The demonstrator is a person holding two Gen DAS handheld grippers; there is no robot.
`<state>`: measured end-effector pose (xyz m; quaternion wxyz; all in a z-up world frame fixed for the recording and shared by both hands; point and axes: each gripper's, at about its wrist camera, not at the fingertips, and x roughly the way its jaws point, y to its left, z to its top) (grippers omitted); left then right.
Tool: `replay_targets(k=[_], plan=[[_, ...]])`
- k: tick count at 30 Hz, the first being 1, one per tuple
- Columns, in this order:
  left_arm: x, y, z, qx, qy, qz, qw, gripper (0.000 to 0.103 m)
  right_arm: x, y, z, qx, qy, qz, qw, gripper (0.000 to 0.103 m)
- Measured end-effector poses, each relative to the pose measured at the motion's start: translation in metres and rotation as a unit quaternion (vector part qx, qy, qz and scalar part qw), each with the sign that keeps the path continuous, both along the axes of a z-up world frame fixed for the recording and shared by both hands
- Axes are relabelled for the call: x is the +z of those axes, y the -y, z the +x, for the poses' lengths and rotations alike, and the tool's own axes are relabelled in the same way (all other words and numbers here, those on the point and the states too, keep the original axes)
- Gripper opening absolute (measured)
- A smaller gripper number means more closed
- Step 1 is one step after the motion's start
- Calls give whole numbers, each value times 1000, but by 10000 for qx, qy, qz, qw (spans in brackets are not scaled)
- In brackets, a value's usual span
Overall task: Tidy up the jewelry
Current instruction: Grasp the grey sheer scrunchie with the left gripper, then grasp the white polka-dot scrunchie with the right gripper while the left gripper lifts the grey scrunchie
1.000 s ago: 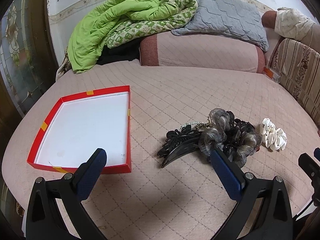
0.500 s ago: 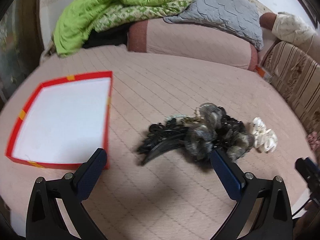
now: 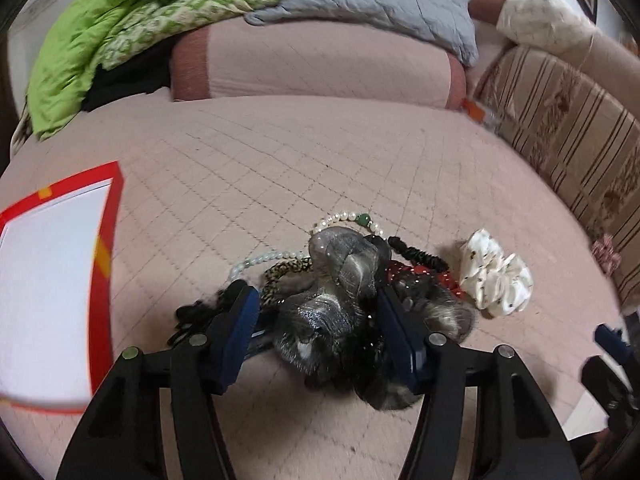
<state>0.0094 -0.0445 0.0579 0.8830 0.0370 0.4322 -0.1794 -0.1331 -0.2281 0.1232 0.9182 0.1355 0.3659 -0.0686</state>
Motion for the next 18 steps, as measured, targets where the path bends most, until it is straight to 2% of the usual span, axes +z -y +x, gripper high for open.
replay_targets(k=[3, 4, 6, 13, 18], plan=[[-7, 6, 3, -223, -21, 6, 9997, 28, -1, 1, 2, -24, -22, 37, 10000, 103], [-8, 6, 4, -346, -65, -103, 9993, 16, -2, 1, 2, -22, -29, 29, 10000, 103], [-4, 1, 1, -474, -12, -394, 9981, 16, -2, 1, 3, -24, -38, 20, 10000, 103], [23, -15, -14, -579, 349, -704, 9952, 16, -8, 18, 14, -298, -162, 254, 9991, 103], [38, -28, -17, -565, 523, -911, 9929, 16, -19, 41, 45, -505, -421, 447, 9968, 103]])
